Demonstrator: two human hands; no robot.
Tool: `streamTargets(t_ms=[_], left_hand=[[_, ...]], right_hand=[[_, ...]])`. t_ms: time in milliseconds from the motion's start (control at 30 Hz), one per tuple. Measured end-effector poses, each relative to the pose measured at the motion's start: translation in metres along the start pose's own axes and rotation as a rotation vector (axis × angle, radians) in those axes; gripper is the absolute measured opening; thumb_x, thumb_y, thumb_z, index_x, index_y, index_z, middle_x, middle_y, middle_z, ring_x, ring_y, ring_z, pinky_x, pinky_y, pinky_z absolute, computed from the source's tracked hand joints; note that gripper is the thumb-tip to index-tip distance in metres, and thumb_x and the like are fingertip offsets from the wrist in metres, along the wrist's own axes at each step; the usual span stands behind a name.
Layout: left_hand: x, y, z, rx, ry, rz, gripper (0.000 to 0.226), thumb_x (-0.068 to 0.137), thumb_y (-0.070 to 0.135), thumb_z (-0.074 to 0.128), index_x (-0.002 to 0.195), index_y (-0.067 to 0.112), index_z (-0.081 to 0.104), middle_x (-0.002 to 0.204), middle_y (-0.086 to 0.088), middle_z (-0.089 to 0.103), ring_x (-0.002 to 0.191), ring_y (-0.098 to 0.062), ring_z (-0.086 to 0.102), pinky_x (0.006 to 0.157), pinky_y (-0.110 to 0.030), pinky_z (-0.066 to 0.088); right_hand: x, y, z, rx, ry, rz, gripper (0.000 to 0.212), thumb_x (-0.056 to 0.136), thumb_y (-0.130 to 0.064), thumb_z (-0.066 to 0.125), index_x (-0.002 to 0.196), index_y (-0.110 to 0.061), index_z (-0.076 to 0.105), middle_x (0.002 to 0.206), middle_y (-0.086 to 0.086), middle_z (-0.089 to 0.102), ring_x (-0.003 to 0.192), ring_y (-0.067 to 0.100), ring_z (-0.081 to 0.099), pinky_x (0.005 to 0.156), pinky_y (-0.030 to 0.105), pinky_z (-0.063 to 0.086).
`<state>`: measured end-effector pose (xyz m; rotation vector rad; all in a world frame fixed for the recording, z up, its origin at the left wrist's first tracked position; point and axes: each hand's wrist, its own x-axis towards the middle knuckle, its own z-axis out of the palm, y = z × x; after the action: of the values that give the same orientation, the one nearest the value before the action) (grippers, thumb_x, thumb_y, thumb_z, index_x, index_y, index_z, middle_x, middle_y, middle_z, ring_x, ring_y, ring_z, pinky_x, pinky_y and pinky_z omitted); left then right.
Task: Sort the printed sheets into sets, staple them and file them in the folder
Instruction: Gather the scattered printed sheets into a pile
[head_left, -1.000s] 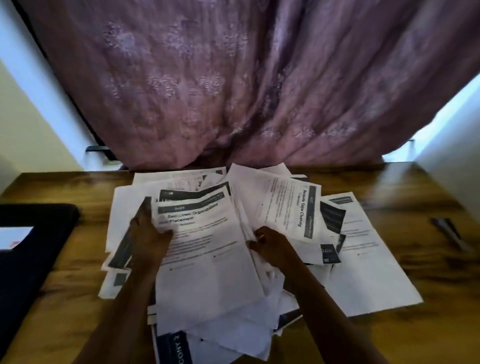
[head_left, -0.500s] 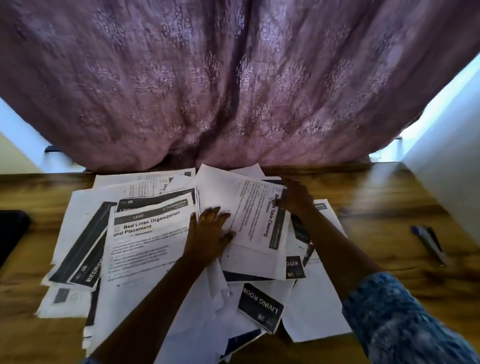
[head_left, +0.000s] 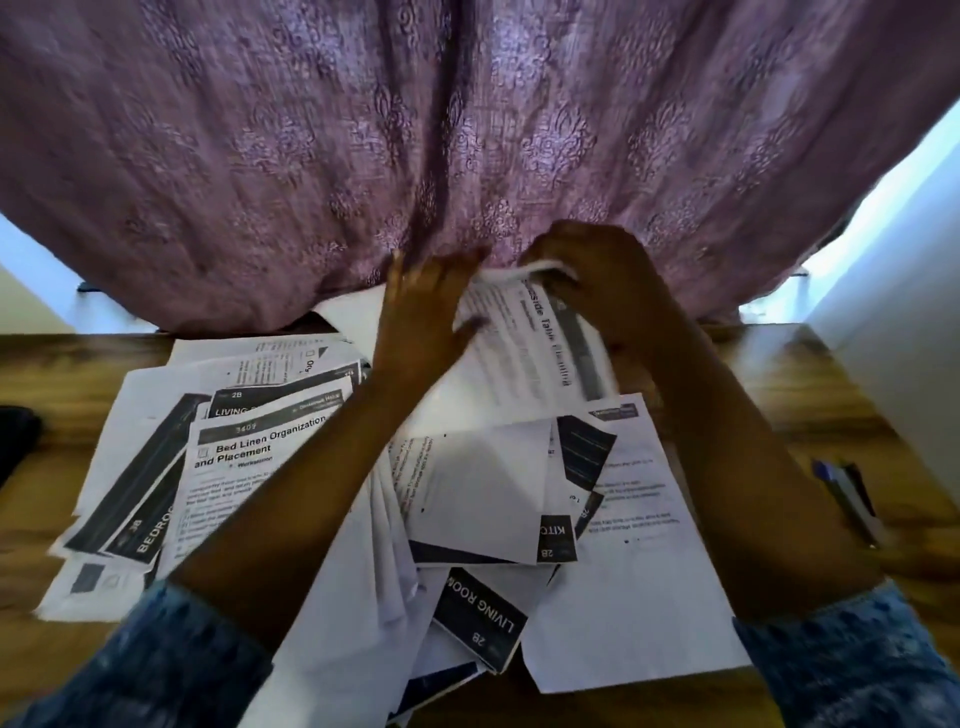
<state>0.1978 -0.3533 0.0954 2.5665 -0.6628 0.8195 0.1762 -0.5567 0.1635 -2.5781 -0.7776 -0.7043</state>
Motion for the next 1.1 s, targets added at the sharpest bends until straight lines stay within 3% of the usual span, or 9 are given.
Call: streamTargets(t_ms=[133, 267, 333, 400, 500, 633, 767, 967, 1100], left_hand=[[0.034, -0.012, -0.034, -0.051, 0.099, -0.137, 0.018, 0.093, 0.027, 0.059, 0.098, 0.012, 0.067, 0.081, -0.011, 0.070, 0.067, -0.027, 0.065, 0.063, -0.030, 0.048], [0.031, -0.055, -0.064, -0.391, 0.248, -0.465, 0.021, 0.090, 0.022, 0.062, 0.108, 0.010, 0.066, 0.102, -0.003, 0.071, 0.078, -0.008, 0.065, 0.073, -0.029, 0.054], [0.016, -0.084, -0.078, -0.632, 0.323, -0.655, 0.014, 0.090, 0.013, 0.064, 0.104, 0.014, 0.063, 0.097, 0.009, 0.070, 0.076, 0.004, 0.064, 0.074, -0.027, 0.057], [-0.006, -0.110, -0.088, -0.747, 0.341, -0.820, 0.016, 0.091, 0.010, 0.062, 0.104, 0.018, 0.060, 0.082, 0.017, 0.067, 0.076, -0.006, 0.063, 0.066, -0.028, 0.057], [-0.068, -0.161, -0.106, -0.731, 0.323, -0.998, 0.016, 0.089, 0.020, 0.067, 0.105, 0.020, 0.063, 0.087, 0.009, 0.064, 0.072, -0.005, 0.062, 0.059, -0.015, 0.053], [-0.176, -0.270, -0.095, -0.540, 0.015, -1.148, 0.062, 0.060, 0.063, 0.080, 0.103, 0.020, 0.070, 0.101, 0.000, 0.073, 0.101, -0.026, 0.067, 0.089, -0.040, 0.051], [-0.189, -0.172, -0.113, -0.634, -0.124, -1.102, 0.013, 0.092, 0.004, 0.059, 0.104, 0.009, 0.063, 0.065, 0.027, 0.066, 0.067, 0.009, 0.064, 0.064, -0.005, 0.048], [-0.212, -0.155, -0.086, -0.610, -0.231, -1.113, 0.019, 0.089, -0.011, 0.054, 0.108, -0.012, 0.057, 0.054, 0.011, 0.064, 0.049, 0.001, 0.058, 0.047, -0.011, 0.045], [-0.225, -0.162, -0.069, -0.423, -0.207, -1.085, 0.042, 0.077, 0.000, 0.076, 0.114, 0.013, 0.060, 0.087, -0.009, 0.069, 0.084, -0.034, 0.067, 0.081, -0.048, 0.054]], right_hand=[[0.015, -0.004, -0.007, -0.113, 0.454, 0.031, 0.035, 0.086, -0.026, 0.057, 0.119, -0.015, 0.062, 0.114, 0.006, 0.065, 0.105, 0.023, 0.058, 0.091, 0.037, 0.044], [-0.020, 0.003, 0.036, -0.017, 0.861, 0.205, 0.027, 0.087, -0.006, 0.059, 0.114, -0.004, 0.061, 0.106, 0.012, 0.063, 0.102, 0.020, 0.052, 0.087, 0.034, 0.043], [-0.039, 0.016, 0.070, 0.212, 0.555, 0.368, 0.025, 0.086, -0.004, 0.060, 0.111, -0.004, 0.059, 0.101, 0.010, 0.063, 0.096, 0.019, 0.058, 0.080, 0.020, 0.044], [-0.053, 0.017, 0.100, 0.505, -0.102, 0.604, 0.039, 0.087, -0.018, 0.066, 0.122, -0.007, 0.054, 0.119, 0.010, 0.060, 0.110, 0.026, 0.059, 0.085, 0.020, 0.045], [-0.070, 0.011, 0.141, 0.179, -0.674, 0.499, 0.083, 0.079, -0.049, 0.069, 0.143, -0.011, 0.033, 0.148, 0.011, 0.037, 0.133, 0.029, 0.039, 0.108, 0.035, 0.031], [-0.066, 0.000, 0.161, 0.106, -0.720, 0.516, 0.084, 0.070, -0.052, 0.076, 0.136, -0.013, 0.042, 0.140, 0.011, 0.046, 0.130, 0.030, 0.041, 0.108, 0.039, 0.033], [-0.049, 0.000, 0.152, 0.169, -0.859, 0.559, 0.032, 0.076, -0.038, 0.076, 0.094, -0.015, 0.063, 0.105, 0.007, 0.064, 0.100, 0.024, 0.059, 0.081, 0.028, 0.041], [-0.050, -0.025, 0.161, 0.071, -0.722, 0.555, 0.101, 0.070, -0.059, 0.073, 0.144, -0.008, 0.027, 0.148, 0.014, 0.035, 0.134, 0.031, 0.037, 0.105, 0.039, 0.034], [-0.040, -0.027, 0.163, 0.131, -0.748, 0.602, 0.077, 0.079, -0.040, 0.073, 0.140, -0.008, 0.039, 0.143, 0.015, 0.044, 0.128, 0.032, 0.044, 0.101, 0.035, 0.037]])
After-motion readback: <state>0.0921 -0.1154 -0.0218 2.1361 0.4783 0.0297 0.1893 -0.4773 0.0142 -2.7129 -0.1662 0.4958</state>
